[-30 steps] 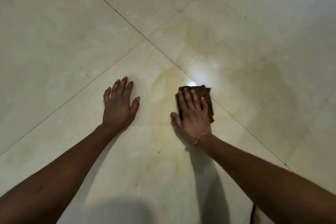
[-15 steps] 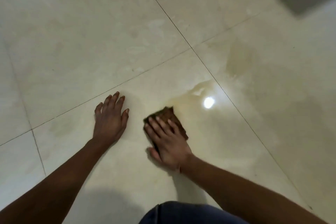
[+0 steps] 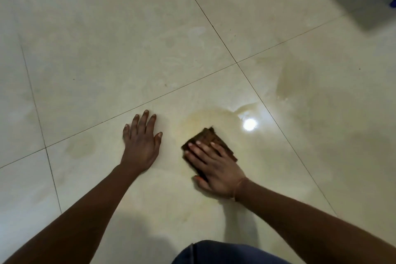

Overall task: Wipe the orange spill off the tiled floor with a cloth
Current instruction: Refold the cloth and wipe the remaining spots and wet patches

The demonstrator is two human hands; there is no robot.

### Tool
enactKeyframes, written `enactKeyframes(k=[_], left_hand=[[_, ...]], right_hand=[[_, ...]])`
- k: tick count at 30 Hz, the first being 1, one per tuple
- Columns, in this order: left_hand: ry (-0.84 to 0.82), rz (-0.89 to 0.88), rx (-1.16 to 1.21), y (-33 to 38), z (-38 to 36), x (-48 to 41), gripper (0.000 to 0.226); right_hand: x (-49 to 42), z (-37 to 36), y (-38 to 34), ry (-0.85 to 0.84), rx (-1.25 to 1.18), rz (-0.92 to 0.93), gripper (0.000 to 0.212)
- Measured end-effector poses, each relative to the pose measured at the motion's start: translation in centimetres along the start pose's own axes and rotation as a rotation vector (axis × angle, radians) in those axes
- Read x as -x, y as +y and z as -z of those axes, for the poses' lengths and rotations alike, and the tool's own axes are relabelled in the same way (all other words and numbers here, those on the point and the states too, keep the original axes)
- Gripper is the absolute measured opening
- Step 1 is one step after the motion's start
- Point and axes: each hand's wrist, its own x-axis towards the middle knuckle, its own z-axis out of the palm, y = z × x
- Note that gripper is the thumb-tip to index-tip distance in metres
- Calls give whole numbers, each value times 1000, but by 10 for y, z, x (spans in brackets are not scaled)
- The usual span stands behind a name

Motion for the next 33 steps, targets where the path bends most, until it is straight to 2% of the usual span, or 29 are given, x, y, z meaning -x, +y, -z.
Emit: enactKeyframes(k=[2, 5, 8, 11, 14, 19, 24, 26, 27, 28, 30, 31, 33], left_hand=[[1, 7, -18, 2, 2, 0, 56], [15, 47, -35, 9, 2, -4, 63], [57, 142, -25, 31, 3, -11, 64], [69, -8, -45, 81, -2, -20, 61], [-21, -207, 21, 154, -18, -36, 62], [-70, -104, 73, 197, -38, -49, 66], [-29, -45, 113, 160, -41, -42, 64], [-11, -43, 109, 152, -36, -41, 66], [-10, -124, 71, 200, -52, -45, 68], [-5, -136, 46, 207, -54, -48, 69], [9, -139, 14, 208, -46, -53, 72], [8, -142, 1, 205, -46, -55, 75], [-51, -169, -28, 197, -46, -55, 84]], right_hand=[[5, 11, 47, 33, 31, -102, 67], [-22, 37, 114, 85, 43, -513, 68], [-14, 50, 155, 138, -3, -785, 69], [30, 41, 153, 165, -32, -948, 70], [68, 27, 107, 183, -92, -897, 67], [87, 13, 57, 188, -97, -675, 57], [47, 15, 47, 78, -112, -356, 49], [20, 30, 71, 143, -58, -389, 48], [46, 29, 122, 190, -57, -559, 49], [46, 35, 146, 217, -61, -709, 51], [49, 38, 163, 265, -90, -873, 55], [60, 33, 156, 277, -99, -872, 57], [94, 25, 140, 229, -101, -712, 60]])
